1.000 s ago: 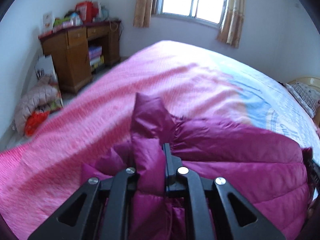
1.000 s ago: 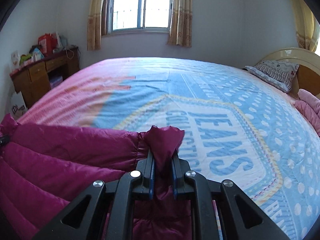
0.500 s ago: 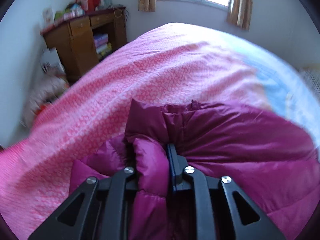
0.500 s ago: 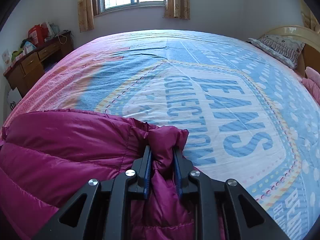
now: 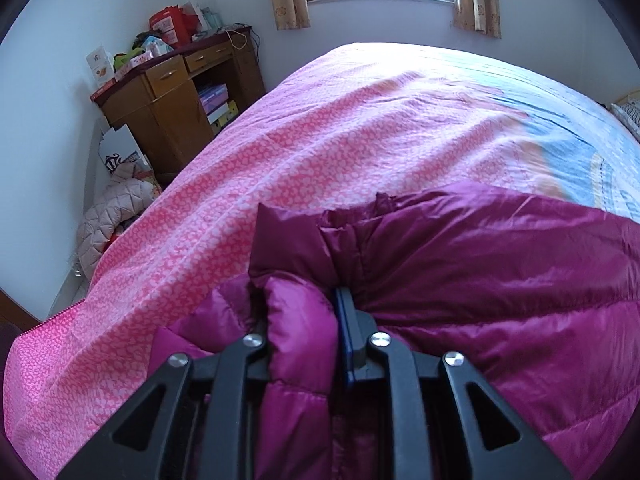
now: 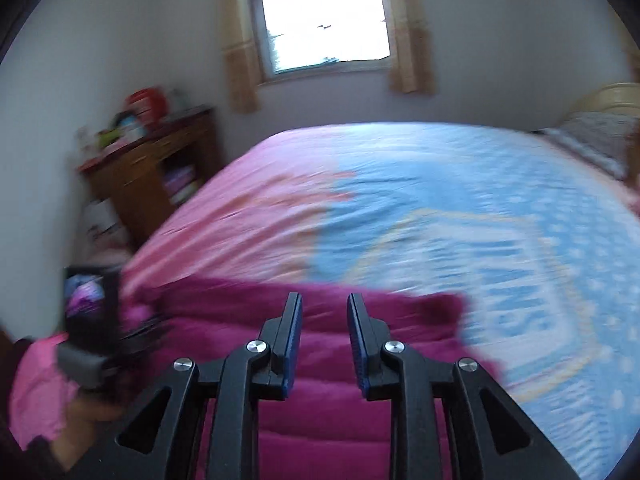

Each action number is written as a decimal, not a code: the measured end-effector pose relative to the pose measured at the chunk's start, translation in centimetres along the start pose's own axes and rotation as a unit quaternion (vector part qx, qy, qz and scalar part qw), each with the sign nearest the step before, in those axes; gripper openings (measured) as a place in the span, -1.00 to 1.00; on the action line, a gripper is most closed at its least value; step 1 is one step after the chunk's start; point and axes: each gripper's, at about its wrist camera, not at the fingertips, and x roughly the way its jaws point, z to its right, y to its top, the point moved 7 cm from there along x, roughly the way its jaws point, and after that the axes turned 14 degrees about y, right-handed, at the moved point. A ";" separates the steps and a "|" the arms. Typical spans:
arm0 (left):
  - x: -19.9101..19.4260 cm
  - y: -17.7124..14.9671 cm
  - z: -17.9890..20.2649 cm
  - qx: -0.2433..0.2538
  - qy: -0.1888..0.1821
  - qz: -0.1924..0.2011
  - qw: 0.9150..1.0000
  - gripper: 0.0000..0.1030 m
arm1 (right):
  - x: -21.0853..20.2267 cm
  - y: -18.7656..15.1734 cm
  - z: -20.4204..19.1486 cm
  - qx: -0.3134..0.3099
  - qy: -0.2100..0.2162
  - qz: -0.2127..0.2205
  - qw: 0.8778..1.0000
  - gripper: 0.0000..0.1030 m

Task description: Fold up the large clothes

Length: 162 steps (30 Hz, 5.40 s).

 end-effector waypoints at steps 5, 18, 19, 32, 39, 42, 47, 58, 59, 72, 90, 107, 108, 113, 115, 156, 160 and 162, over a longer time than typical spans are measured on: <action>0.1 0.2 0.2 -0.004 -0.004 -0.001 1.000 -0.56 | 6.9 -4.4 -1.2 -0.005 -0.024 -0.058 0.998 -0.56; -0.8 0.1 -0.7 -0.021 -0.043 -0.012 0.999 -0.46 | 9.9 -7.0 1.4 0.041 0.001 -0.072 0.997 -0.61; -1.3 0.0 -1.1 -0.028 -0.052 -0.017 0.998 -0.45 | 10.0 -7.0 1.5 0.041 0.001 -0.072 0.997 -0.61; -9.2 -4.6 2.8 -0.062 -0.141 0.032 0.988 0.19 | 9.5 -6.9 2.6 0.069 0.034 -0.057 0.995 -0.61; -6.8 -5.8 4.7 -0.060 -0.139 0.023 0.988 0.39 | 8.6 -7.0 2.8 0.088 0.050 -0.049 0.994 -0.61; -6.6 -5.7 5.6 -0.043 -0.119 0.023 0.992 0.41 | 5.8 -6.6 2.8 0.101 0.059 -0.027 0.993 -0.61; -7.0 -5.7 4.8 -0.040 -0.115 0.024 0.992 0.41 | -2.4 -6.8 5.1 0.077 -0.016 0.021 0.997 -0.62; -7.9 -6.2 3.7 -0.027 -0.107 0.031 0.993 0.45 | -2.5 -11.6 9.5 0.065 -0.056 -0.027 0.996 -0.63; -8.4 -6.4 3.3 -0.021 -0.115 0.033 0.993 0.45 | -2.3 -11.5 9.4 0.066 -0.055 -0.026 0.996 -0.63; -9.0 -13.2 -11.3 -0.238 -0.123 0.007 0.963 0.86 | -2.4 -11.5 9.3 0.065 -0.055 -0.022 0.996 -0.64; -8.9 -13.7 -9.1 -0.242 -0.168 -0.006 0.956 0.91 | 1.6 -13.9 -3.7 0.055 0.100 -0.059 0.992 -0.83; -17.7 -6.7 -5.1 -0.156 -0.205 0.135 0.957 -0.62 | 1.7 -14.7 -2.6 0.142 0.178 -0.045 0.973 -0.92; -18.7 -6.3 -4.5 -0.141 -0.207 0.150 0.957 -0.62 | 1.8 -14.8 -2.4 0.150 0.186 -0.049 0.970 -0.92; -24.5 -5.7 -0.1 -0.032 -0.202 0.239 0.949 -0.63 | -0.7 -14.1 0.3 0.238 0.250 -0.048 0.937 -0.91; -26.1 -6.0 1.8 0.004 -0.210 0.259 0.943 -0.63 | -3.3 -13.6 2.5 0.254 0.247 -0.013 0.935 -0.90; -28.6 -14.7 16.4 0.227 -0.300 0.227 0.898 -0.44 | -7.2 -5.4 15.5 0.096 0.161 0.001 0.982 -0.61; -29.2 -15.9 17.9 0.272 -0.299 0.239 0.883 -0.37 | -4.6 -7.9 20.2 0.220 0.211 -0.007 0.952 -0.61; -29.6 -16.5 18.7 0.294 -0.287 0.248 0.877 -0.37 | -3.6 -9.5 21.6 0.258 0.224 -0.004 0.940 -0.66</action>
